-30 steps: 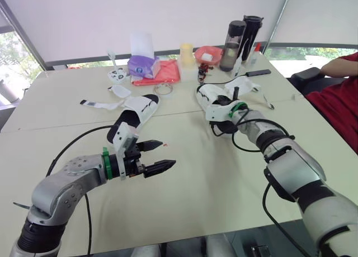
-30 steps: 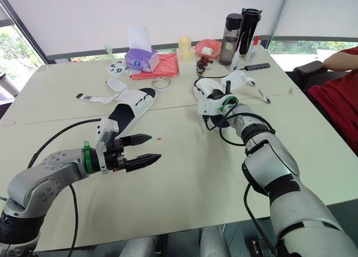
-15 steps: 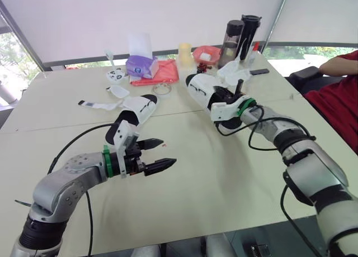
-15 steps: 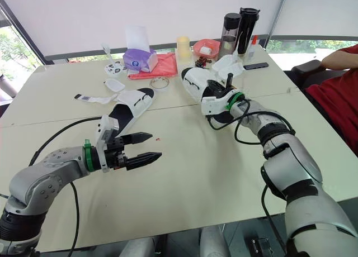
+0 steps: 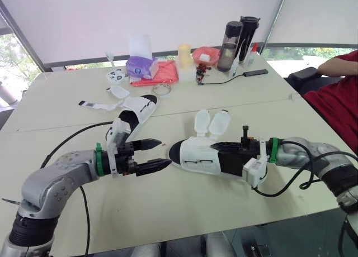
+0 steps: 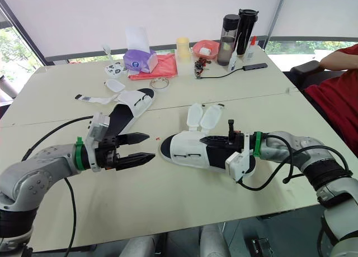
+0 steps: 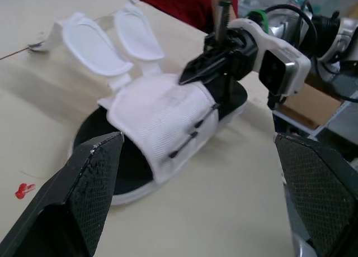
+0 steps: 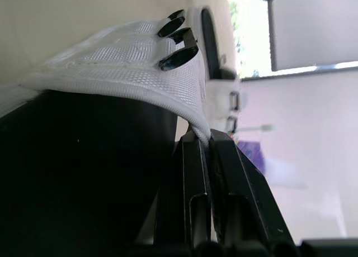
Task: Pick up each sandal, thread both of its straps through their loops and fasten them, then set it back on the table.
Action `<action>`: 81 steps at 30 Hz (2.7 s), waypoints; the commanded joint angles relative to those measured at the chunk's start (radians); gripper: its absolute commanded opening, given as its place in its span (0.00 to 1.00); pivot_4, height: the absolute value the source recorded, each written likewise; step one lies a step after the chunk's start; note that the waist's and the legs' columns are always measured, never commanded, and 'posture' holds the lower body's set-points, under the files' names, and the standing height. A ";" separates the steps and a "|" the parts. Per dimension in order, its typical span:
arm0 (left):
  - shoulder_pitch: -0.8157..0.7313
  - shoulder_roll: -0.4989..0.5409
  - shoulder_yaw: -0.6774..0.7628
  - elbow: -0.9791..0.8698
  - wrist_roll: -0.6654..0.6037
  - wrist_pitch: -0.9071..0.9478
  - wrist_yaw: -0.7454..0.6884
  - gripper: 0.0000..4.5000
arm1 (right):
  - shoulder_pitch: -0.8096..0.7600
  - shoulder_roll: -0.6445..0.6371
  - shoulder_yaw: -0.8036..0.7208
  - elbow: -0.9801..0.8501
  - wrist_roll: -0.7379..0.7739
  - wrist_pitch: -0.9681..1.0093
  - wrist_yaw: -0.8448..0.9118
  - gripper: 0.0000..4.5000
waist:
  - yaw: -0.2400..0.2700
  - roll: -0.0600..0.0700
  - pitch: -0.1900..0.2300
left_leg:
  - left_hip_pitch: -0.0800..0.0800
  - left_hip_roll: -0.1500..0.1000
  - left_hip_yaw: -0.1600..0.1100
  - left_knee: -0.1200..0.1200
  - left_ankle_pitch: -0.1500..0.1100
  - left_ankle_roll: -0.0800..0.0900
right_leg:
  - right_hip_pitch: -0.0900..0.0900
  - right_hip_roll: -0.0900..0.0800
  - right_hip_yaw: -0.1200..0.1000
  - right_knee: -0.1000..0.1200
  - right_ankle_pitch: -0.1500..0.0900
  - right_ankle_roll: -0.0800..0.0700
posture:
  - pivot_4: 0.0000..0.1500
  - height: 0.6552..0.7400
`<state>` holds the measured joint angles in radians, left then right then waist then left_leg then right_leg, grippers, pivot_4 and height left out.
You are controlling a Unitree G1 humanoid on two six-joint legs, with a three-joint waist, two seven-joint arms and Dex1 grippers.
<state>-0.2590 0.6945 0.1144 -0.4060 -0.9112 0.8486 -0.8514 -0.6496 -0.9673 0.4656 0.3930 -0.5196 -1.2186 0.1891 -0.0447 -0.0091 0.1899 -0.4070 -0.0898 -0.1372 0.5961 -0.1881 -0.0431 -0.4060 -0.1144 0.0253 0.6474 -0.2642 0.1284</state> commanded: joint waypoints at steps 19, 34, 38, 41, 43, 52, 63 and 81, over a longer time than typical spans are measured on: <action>0.010 -0.034 -0.010 -0.021 -0.007 -0.001 0.029 1.00 | -0.294 0.214 0.026 0.291 -0.602 -0.080 -0.369 0.01 | 0.002 -0.001 0.000 | 0.000 -0.001 -0.001 -0.001 0.001 -0.001 | -0.001 0.000 0.000 0.000 0.000 0.000 | 1.00 1.00; 0.036 -0.022 -0.010 -0.033 -0.009 -0.003 0.018 1.00 | -0.374 0.232 0.200 0.397 -0.731 -0.114 -0.684 0.01 | 0.001 -0.001 0.000 | 0.000 -0.001 -0.001 -0.001 0.001 -0.002 | -0.001 0.001 0.001 0.000 0.000 0.000 | 1.00 1.00; 0.040 -0.015 -0.013 -0.011 0.008 -0.013 0.002 1.00 | -0.377 0.232 0.222 0.434 -0.718 -0.111 -0.675 0.33 | 0.001 -0.001 0.000 | 0.000 -0.001 -0.001 -0.001 0.001 -0.002 | -0.001 0.001 0.001 0.000 0.000 0.000 | 1.00 1.00; 0.048 -0.005 -0.016 0.042 0.056 -0.045 -0.015 1.00 | -0.378 0.232 0.223 0.452 -0.698 -0.105 -0.663 0.67 | 0.001 -0.001 0.000 | 0.000 -0.001 -0.001 -0.001 0.001 -0.002 | -0.001 0.001 0.001 0.000 0.000 0.000 | 1.00 1.00; 0.049 0.004 -0.028 0.093 0.125 -0.100 -0.028 1.00 | -0.367 0.216 0.200 0.436 -0.677 -0.088 -0.676 0.90 | 0.000 -0.001 0.000 | 0.000 -0.001 -0.001 -0.001 0.001 -0.002 | -0.001 0.001 0.001 0.000 0.000 -0.001 | 1.00 1.00; 0.002 0.038 -0.031 0.183 0.242 -0.219 -0.113 0.94 | -0.234 0.018 0.062 0.348 -0.250 -0.074 -0.379 1.00 | 0.006 -0.002 0.001 | 0.000 -0.001 -0.001 -0.001 0.001 -0.002 | 0.001 0.001 0.002 -0.001 0.000 -0.001 | 1.00 1.00; -0.165 0.008 -0.263 0.462 0.525 -0.540 -0.332 0.04 | 0.202 -0.042 -0.124 -0.337 1.154 0.958 0.259 1.00 | 0.005 -0.002 0.001 | 0.000 0.001 -0.003 0.000 0.000 0.000 | 0.002 0.001 0.002 0.000 0.000 -0.001 | 1.00 1.00; -0.207 -0.149 -0.382 0.526 0.627 -0.625 -0.464 0.04 | -0.061 0.342 -0.533 -0.211 2.028 2.209 -0.209 1.00 | 0.032 -0.002 0.001 | -0.004 -0.001 -0.002 0.001 -0.002 0.004 | -0.001 -0.003 0.000 -0.007 0.002 0.003 | 1.00 1.00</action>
<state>-0.4711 0.5470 -0.2621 0.1535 -0.2747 0.2141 -1.3149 -0.6778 -0.6459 -0.0134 0.1642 1.4406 0.9459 0.0253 -0.0128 -0.0109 0.1904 -0.4111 -0.0903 -0.1396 0.5967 -0.1902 -0.0392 -0.4070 -0.1170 0.0255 0.6400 -0.2619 0.1320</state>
